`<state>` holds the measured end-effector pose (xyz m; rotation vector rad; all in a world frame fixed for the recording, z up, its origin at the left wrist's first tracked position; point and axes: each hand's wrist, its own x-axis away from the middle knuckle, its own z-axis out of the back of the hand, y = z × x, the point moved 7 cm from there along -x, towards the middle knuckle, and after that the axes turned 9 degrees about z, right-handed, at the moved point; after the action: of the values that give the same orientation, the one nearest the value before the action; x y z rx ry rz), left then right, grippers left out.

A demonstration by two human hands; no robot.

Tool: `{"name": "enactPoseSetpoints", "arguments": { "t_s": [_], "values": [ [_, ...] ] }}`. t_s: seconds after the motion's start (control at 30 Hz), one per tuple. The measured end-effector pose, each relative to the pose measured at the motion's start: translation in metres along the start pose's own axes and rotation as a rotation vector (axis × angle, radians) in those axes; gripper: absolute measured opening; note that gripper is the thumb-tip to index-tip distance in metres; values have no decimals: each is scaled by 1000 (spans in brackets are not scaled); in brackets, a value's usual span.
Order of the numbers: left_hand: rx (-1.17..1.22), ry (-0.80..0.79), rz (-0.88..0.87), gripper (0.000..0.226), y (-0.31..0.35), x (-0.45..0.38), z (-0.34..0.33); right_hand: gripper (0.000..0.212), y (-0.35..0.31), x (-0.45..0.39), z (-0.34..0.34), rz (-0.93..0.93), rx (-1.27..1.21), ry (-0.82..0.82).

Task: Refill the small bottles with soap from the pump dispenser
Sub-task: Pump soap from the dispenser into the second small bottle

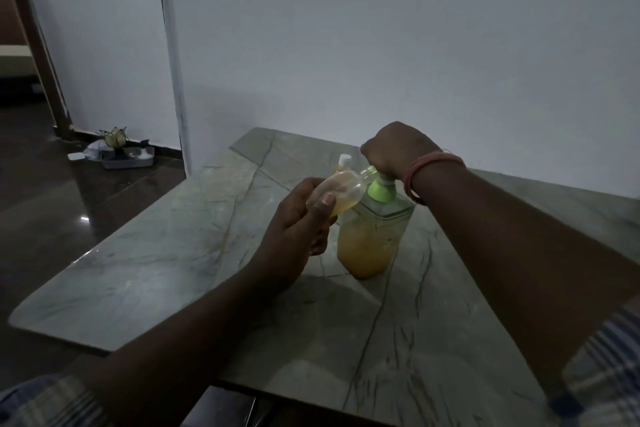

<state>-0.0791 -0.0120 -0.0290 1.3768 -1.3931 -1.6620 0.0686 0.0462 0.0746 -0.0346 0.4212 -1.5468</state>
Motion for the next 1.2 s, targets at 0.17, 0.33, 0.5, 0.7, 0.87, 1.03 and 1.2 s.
{"name": "enactPoseSetpoints", "arguments": {
  "t_s": [0.17, 0.33, 0.5, 0.7, 0.87, 1.03, 1.2],
  "values": [
    [7, -17, 6, 49, 2, 3, -3, 31, -8, 3, 13, 14, 11, -38],
    [-2, -6, 3, 40, 0, 1, -1, 28, -4, 1, 6, -14, 18, -11],
    [2, -7, -4, 49, 2, 2, -2, 35, -12, 2, 9, 37, 91, -83],
    [10, -9, 1, 45, -1, -1, 0, 36, -2, -8, 2, 7, 10, 22],
    [-9, -6, -9, 37, 1, 0, 0, 38, -8, -6, 7, 43, 112, -67],
    [-26, 9, -3, 36, -1, 0, 1, 33, -4, -10, 2, 47, 60, -1],
    [-50, 17, -2, 35, 0, 1, 1, 38, -7, -4, 4, 64, 62, -54]
  ]
}}
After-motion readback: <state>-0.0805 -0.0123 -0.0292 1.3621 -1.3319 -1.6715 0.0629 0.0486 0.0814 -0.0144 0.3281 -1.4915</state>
